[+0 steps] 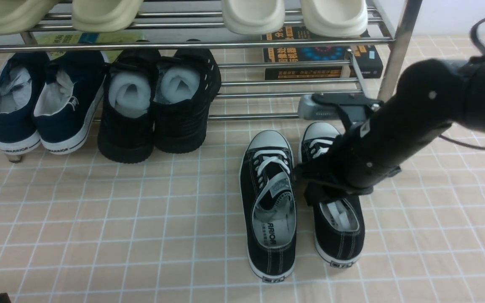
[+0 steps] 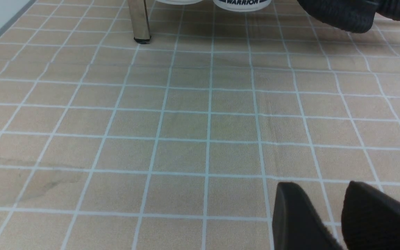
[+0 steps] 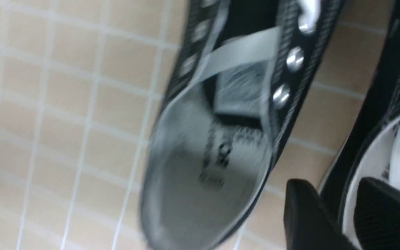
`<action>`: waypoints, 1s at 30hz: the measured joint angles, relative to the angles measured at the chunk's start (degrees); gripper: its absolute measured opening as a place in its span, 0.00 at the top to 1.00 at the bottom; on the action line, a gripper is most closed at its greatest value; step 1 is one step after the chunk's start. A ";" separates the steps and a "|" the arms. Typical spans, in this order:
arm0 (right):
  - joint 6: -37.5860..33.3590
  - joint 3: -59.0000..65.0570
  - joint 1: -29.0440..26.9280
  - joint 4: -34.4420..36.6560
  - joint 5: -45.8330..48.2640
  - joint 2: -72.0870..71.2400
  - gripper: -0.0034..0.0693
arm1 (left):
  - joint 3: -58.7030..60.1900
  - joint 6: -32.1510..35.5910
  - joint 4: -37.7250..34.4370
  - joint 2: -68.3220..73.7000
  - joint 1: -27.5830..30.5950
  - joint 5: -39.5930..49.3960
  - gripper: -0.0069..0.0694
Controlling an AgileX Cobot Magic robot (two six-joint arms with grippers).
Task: Take the shoes off the shelf from the light coffee tablecloth by hand.
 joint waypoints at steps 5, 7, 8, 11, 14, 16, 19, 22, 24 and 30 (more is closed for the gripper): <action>-3.75 -3.37 0.00 -1.14 7.56 -10.59 0.85 | 0.00 0.00 0.00 0.00 0.00 0.00 0.60; -3.93 -3.65 0.00 -2.92 8.89 -15.65 0.94 | 0.00 0.00 0.00 0.00 0.00 0.00 0.60; -3.93 -3.65 0.00 -4.17 9.54 -18.57 0.97 | 0.00 0.00 0.00 0.00 0.00 0.00 0.60; -3.93 -2.78 0.00 -6.56 9.99 -25.31 0.97 | 0.00 0.00 0.00 0.00 0.00 0.00 0.60; -3.93 2.02 0.00 -8.09 7.20 -37.19 0.97 | 0.00 0.00 0.00 0.00 0.00 0.00 0.60; -3.93 8.55 0.00 -8.29 2.47 -46.65 0.97 | 0.00 0.00 0.00 0.00 0.00 0.00 0.60; -3.93 17.82 0.00 -8.29 -4.94 -56.41 0.97 | 0.00 0.00 0.00 0.00 0.00 0.00 0.60; -5.22 29.88 0.00 -8.49 -15.70 -65.94 0.97 | 0.00 0.00 0.00 0.00 0.00 0.00 0.60; -6.67 39.83 0.00 -8.48 -23.14 -72.23 0.97 | 0.00 0.00 0.00 0.00 0.00 0.00 0.60; -7.77 49.26 0.00 -8.48 -32.87 -77.11 0.97 | 0.00 0.00 0.00 0.00 0.00 0.00 0.60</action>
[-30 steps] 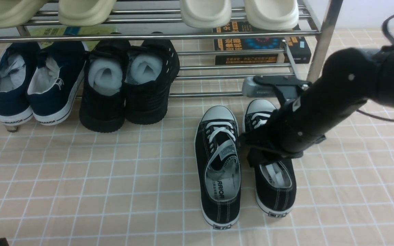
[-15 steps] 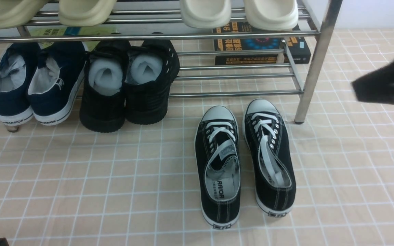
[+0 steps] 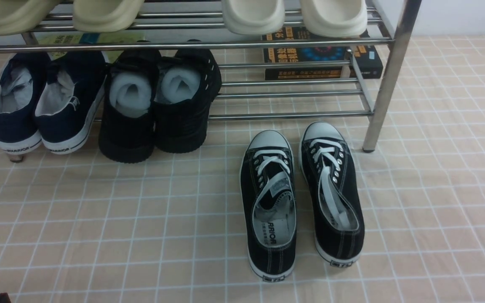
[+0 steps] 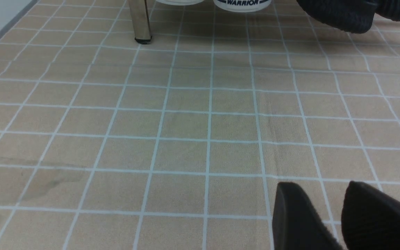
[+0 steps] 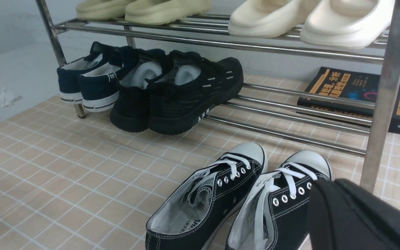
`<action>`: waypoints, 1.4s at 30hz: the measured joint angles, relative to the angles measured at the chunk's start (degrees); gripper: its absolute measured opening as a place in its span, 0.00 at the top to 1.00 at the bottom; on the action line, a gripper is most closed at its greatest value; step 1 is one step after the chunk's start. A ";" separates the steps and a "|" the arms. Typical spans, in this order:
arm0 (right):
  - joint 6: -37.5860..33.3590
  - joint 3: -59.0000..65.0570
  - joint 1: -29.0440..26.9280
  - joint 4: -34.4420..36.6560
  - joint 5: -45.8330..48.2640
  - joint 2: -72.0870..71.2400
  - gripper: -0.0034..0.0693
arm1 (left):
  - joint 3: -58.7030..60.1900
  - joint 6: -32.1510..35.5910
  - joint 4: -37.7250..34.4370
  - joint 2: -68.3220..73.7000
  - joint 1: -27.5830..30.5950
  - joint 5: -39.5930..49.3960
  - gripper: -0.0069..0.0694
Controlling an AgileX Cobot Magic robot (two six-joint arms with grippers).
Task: Take the shoes off the shelf from the light coffee tablecloth by hand.
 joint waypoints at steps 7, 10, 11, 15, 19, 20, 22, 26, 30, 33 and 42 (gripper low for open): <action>0.00 0.27 0.00 0.00 -1.51 -0.31 0.97 | 0.00 0.00 0.00 0.00 0.00 0.00 0.60; 0.00 0.27 0.00 0.00 -1.51 -0.31 0.97 | 0.00 0.00 0.00 0.00 0.00 0.00 0.60; 0.00 0.27 0.00 0.00 -1.51 -0.31 0.97 | 0.00 0.00 0.00 0.00 0.00 0.00 0.60; 0.00 0.27 0.00 0.00 -1.51 -0.31 0.97 | 0.00 0.00 0.00 0.00 0.00 0.00 0.60; 0.00 0.27 0.00 0.00 -1.51 -0.31 0.97 | 0.00 0.00 0.00 0.00 0.00 0.00 0.60; 0.00 0.27 0.00 0.00 -1.51 -0.31 0.97 | 0.00 0.00 0.00 0.00 0.00 0.00 0.60; 0.00 0.27 0.00 0.00 -1.51 -0.31 0.97 | 0.00 0.00 0.00 0.00 0.00 0.00 0.60; 0.00 0.27 0.00 0.00 -1.51 -0.31 0.96 | 0.00 0.00 0.00 0.00 0.00 0.00 0.60; 0.00 0.55 0.00 0.00 -1.43 -0.84 0.96 | 0.00 0.00 0.00 0.00 0.00 0.00 0.60; 0.00 2.86 -0.05 -0.07 -2.21 -3.03 0.96 | 0.00 0.00 0.00 0.00 0.00 0.00 0.60; 0.00 16.99 -11.39 -0.83 -5.53 -13.10 0.95 | 0.00 0.00 0.00 0.00 0.00 0.00 0.60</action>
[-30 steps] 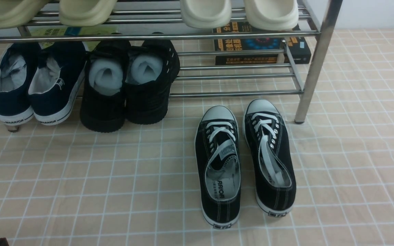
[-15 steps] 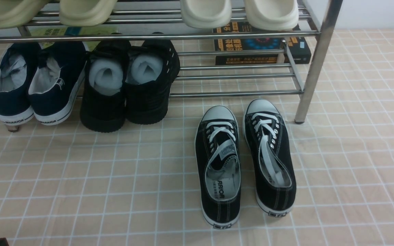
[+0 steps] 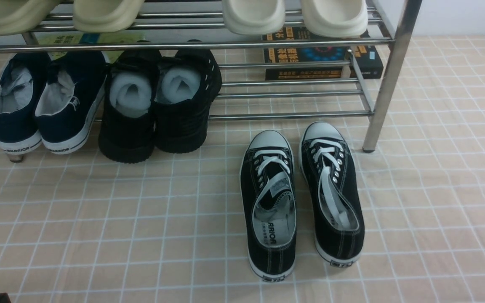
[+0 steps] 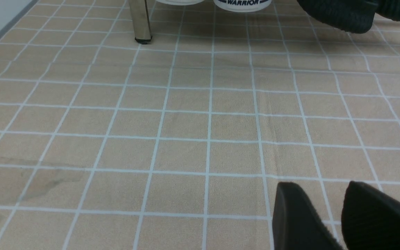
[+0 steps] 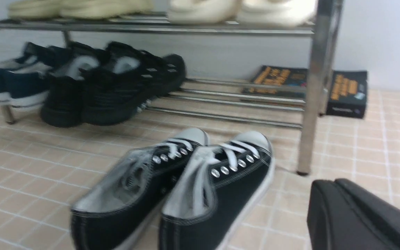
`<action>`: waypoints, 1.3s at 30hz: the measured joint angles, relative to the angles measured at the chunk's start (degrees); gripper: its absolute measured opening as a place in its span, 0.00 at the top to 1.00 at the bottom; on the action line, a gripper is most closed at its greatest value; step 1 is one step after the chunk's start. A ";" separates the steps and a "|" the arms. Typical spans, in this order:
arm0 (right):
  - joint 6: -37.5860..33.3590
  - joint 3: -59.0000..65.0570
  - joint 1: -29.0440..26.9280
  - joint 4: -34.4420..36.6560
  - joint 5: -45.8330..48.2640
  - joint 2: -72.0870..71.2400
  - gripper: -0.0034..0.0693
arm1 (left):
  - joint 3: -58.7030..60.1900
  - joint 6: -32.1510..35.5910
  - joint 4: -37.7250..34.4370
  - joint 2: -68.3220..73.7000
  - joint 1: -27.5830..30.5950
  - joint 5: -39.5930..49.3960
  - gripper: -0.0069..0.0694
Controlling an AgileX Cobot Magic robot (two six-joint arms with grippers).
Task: Take the shoes off the shelf from the light coffee tablecloth by hand.
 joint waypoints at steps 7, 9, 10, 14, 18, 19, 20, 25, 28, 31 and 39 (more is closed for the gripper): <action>2.36 7.35 -11.49 -2.27 4.92 -5.77 0.94 | 0.00 0.00 0.00 0.00 0.00 0.00 0.60; 3.68 7.91 -13.01 -3.68 6.53 -6.14 0.94 | 0.00 0.00 0.00 0.00 0.00 0.00 0.60; 4.65 7.90 -13.85 -4.88 8.19 -6.21 0.94 | 0.00 0.00 0.00 0.00 0.00 0.00 0.60; 5.93 7.78 -14.98 -9.65 11.38 -6.21 0.94 | 0.00 0.00 0.00 0.00 0.00 0.00 0.60; 6.26 7.47 -14.98 -11.26 12.86 -6.21 0.94 | 0.00 0.00 0.00 0.00 0.00 0.00 0.60; 6.26 7.42 -15.02 -11.72 13.13 -6.21 0.94 | 0.00 0.00 0.00 0.00 0.00 0.00 0.60; 6.26 7.42 -15.09 -11.77 13.14 -6.21 0.93 | 0.00 0.00 0.00 0.00 0.00 0.00 0.60; 6.26 7.36 -17.22 -11.94 13.39 -6.21 0.93 | 0.00 0.00 0.00 0.00 0.00 0.00 0.60; 6.26 7.36 -18.86 -11.99 13.41 -6.21 0.93 | 0.00 0.00 0.00 0.00 0.00 0.00 0.60; 6.26 7.36 -19.48 -11.99 13.41 -6.21 0.92 | 0.00 0.00 0.00 0.00 0.00 0.00 0.60; 6.26 7.36 -19.48 -12.01 13.45 -6.21 0.91 | 0.00 0.00 0.00 0.00 0.00 0.00 0.60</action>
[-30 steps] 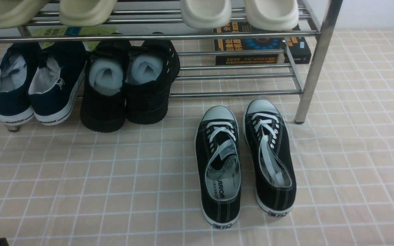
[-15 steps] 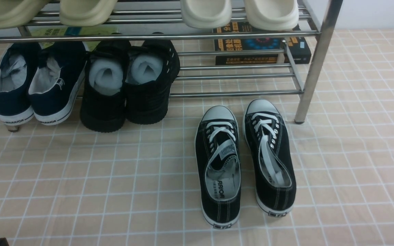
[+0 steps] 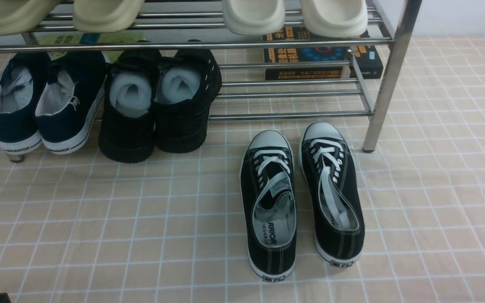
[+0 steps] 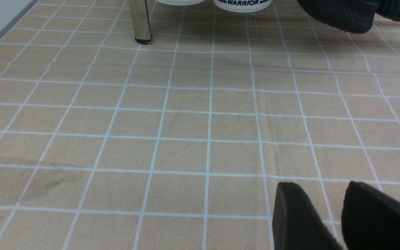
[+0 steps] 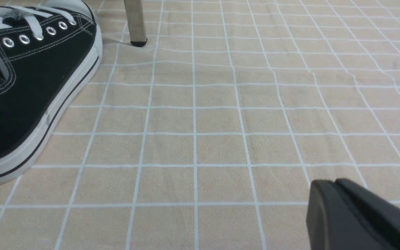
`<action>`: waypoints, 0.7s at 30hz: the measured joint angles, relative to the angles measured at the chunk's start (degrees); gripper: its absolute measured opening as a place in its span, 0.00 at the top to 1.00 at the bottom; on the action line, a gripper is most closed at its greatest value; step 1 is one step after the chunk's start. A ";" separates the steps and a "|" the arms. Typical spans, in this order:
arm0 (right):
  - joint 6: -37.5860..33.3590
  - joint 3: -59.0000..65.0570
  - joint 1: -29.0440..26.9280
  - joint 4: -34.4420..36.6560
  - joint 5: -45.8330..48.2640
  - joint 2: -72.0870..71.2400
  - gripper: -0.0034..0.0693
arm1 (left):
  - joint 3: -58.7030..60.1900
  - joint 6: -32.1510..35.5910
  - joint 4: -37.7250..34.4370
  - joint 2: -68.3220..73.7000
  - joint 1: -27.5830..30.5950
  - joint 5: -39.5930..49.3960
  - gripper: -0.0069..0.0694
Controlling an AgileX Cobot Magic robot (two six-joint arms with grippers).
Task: Take the shoes off the shelf from the light coffee tablecloth by hand.
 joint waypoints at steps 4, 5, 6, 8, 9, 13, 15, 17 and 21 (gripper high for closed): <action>0.00 0.00 0.00 0.00 0.00 0.00 0.90 | 0.00 0.00 0.00 0.00 0.00 0.00 0.59; 0.00 0.00 0.00 0.00 0.00 0.00 0.90 | 0.00 0.00 0.00 0.00 0.00 0.00 0.59; 0.05 0.00 0.00 0.00 0.00 0.00 0.90 | 0.00 0.00 0.00 0.00 0.00 0.00 0.59; 0.02 0.00 0.00 0.00 0.00 0.00 0.89 | 0.00 0.00 0.00 0.00 0.00 0.00 0.60; 0.02 0.00 0.00 0.00 0.00 0.00 0.89 | 0.00 0.00 0.00 0.00 0.00 0.00 0.60; 0.02 0.00 0.00 0.00 0.00 0.00 0.89 | 0.00 0.00 0.00 0.00 0.00 0.00 0.60; 0.02 0.00 0.00 0.00 0.00 0.00 0.89 | 0.00 0.00 0.00 0.00 0.00 0.00 0.60; 0.02 0.00 0.00 0.00 0.00 0.00 0.89 | 0.00 0.00 0.00 0.00 0.00 0.00 0.60; 0.02 0.00 0.00 0.00 0.00 0.00 0.89 | 0.00 0.00 0.00 0.00 0.00 0.00 0.60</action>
